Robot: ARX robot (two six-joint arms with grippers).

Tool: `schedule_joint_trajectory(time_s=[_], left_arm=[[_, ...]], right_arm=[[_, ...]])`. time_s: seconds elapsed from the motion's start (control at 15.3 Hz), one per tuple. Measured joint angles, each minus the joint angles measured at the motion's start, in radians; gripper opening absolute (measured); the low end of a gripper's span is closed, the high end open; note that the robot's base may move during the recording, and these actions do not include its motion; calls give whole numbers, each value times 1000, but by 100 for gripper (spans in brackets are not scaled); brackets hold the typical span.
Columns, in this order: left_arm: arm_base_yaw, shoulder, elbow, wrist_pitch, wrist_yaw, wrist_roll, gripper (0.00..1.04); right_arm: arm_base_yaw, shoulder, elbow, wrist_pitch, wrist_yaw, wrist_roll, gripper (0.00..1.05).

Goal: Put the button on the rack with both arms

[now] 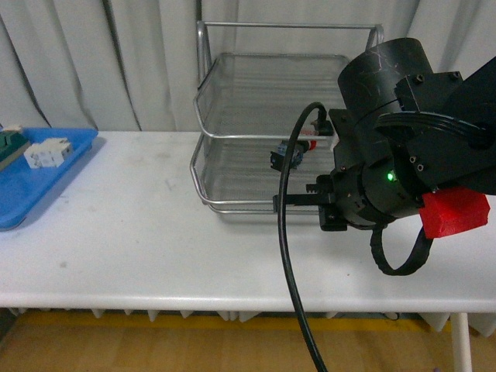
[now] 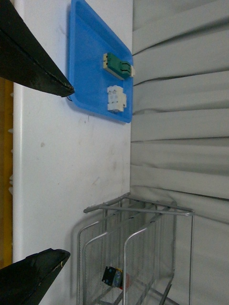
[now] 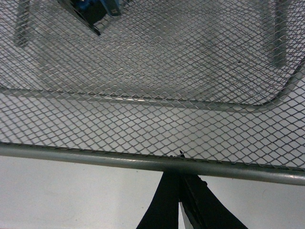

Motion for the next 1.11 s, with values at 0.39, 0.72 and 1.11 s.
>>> schedule_joint_trajectory(time_s=[0.39, 0.72, 1.11], left_arm=[[0, 0, 0, 0, 0, 0, 98], [0, 0, 0, 0, 0, 0, 98], [0, 0, 0, 0, 0, 0, 98]], right_arm=[[-35, 57, 84, -2, 4, -23, 2], [-45, 90, 114, 1, 5, -40, 2], [-72, 128, 179, 16, 13, -62, 2]])
